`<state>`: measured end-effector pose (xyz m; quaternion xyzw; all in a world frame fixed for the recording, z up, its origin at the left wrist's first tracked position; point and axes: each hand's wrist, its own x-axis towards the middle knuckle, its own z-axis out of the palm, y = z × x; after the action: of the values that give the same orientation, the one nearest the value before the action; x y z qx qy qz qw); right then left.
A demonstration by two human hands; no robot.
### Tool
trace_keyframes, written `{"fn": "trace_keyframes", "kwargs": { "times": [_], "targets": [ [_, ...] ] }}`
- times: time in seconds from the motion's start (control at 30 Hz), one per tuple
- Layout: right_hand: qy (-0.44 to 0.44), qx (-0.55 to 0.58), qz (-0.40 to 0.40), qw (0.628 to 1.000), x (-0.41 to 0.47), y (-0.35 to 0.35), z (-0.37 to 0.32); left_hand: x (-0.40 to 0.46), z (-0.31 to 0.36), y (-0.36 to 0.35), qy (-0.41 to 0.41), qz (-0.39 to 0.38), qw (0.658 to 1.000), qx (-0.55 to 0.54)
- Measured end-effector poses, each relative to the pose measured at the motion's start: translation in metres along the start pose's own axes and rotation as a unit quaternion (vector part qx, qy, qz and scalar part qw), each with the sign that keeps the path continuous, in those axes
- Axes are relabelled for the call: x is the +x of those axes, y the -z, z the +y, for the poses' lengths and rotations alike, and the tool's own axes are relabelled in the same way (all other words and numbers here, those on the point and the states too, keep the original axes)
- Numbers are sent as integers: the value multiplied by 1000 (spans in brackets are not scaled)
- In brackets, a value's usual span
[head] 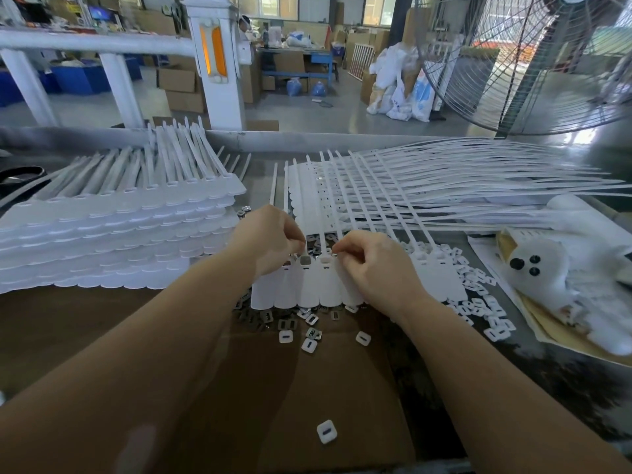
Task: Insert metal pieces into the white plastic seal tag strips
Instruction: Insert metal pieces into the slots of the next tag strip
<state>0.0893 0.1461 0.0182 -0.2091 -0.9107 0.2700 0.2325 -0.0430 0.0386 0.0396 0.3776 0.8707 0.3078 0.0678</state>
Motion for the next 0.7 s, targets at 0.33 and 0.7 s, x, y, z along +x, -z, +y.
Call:
{"fn": "trace_keyframes", "kwargs": {
  "times": [0.33, 0.7],
  "targets": [
    [-4, 17, 17, 1000, 1, -3, 9, 4, 1, -13, 8, -27, 996, -79],
    [5, -6, 39, 999, -1, -8, 10, 0, -3, 0, 11, -99, 990, -104]
  ]
}}
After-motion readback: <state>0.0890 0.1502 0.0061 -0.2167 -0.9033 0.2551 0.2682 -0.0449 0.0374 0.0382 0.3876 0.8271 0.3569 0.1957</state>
